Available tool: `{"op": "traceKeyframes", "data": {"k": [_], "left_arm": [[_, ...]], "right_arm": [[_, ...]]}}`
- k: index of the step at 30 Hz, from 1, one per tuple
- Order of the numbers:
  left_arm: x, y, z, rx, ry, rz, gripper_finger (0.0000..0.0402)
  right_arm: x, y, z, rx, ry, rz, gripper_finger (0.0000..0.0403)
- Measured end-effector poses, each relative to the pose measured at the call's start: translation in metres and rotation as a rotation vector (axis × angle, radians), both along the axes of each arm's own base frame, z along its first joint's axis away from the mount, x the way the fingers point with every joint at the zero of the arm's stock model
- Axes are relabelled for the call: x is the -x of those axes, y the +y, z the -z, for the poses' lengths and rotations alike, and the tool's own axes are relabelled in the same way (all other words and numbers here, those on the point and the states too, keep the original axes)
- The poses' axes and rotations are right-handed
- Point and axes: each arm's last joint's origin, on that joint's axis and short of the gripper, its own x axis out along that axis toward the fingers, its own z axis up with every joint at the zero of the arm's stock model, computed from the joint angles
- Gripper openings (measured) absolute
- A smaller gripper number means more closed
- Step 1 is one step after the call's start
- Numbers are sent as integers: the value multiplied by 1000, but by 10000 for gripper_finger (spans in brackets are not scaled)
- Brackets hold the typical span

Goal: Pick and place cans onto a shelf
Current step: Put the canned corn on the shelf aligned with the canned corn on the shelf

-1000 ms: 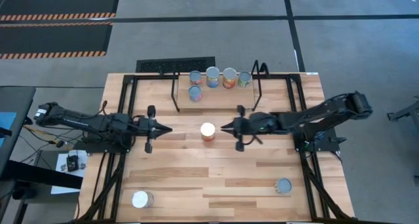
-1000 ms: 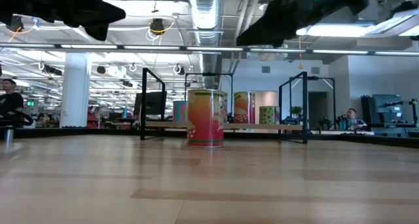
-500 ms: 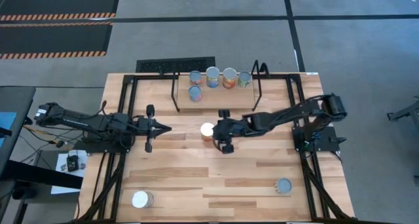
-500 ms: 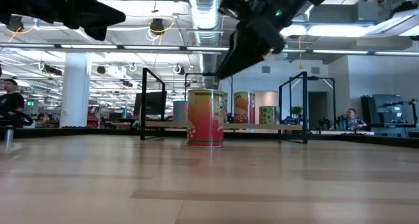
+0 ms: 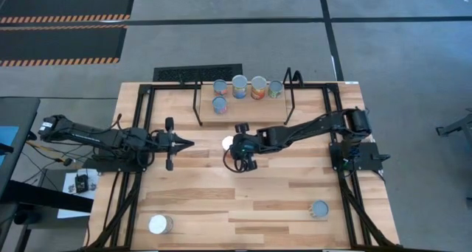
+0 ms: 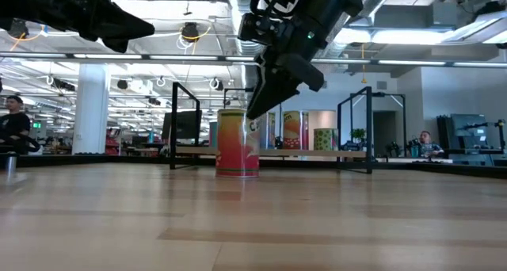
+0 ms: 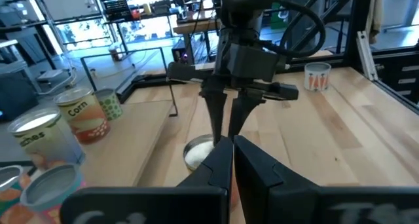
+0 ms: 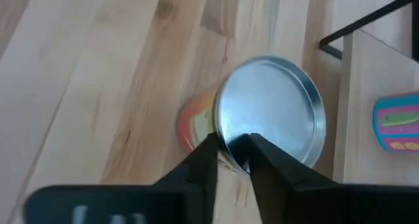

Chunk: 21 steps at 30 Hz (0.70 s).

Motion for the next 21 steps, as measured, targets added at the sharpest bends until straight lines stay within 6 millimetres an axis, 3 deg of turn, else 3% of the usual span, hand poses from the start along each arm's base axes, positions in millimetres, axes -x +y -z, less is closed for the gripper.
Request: {"op": "traceKeyframes", "data": {"k": [6, 10, 14, 17, 21], "left_arm": [[0, 0, 0, -9, 0, -14, 6], [0, 1, 0, -9, 1, -17, 6], [0, 1, 0, -9, 4, -17, 6], [0, 1, 1, -10, 7, -16, 6], [0, 1, 2, -11, 19, -16, 6]], "right_arm": [[-2, 0, -8, -8, 26, -3, 10], [0, 1, -23, -31, 76, 13, 14], [3, 0, -53, -39, 79, 33, 5], [9, -9, -75, -54, 81, 88, 6], [26, -37, -96, -46, 77, 204, 3]]}}
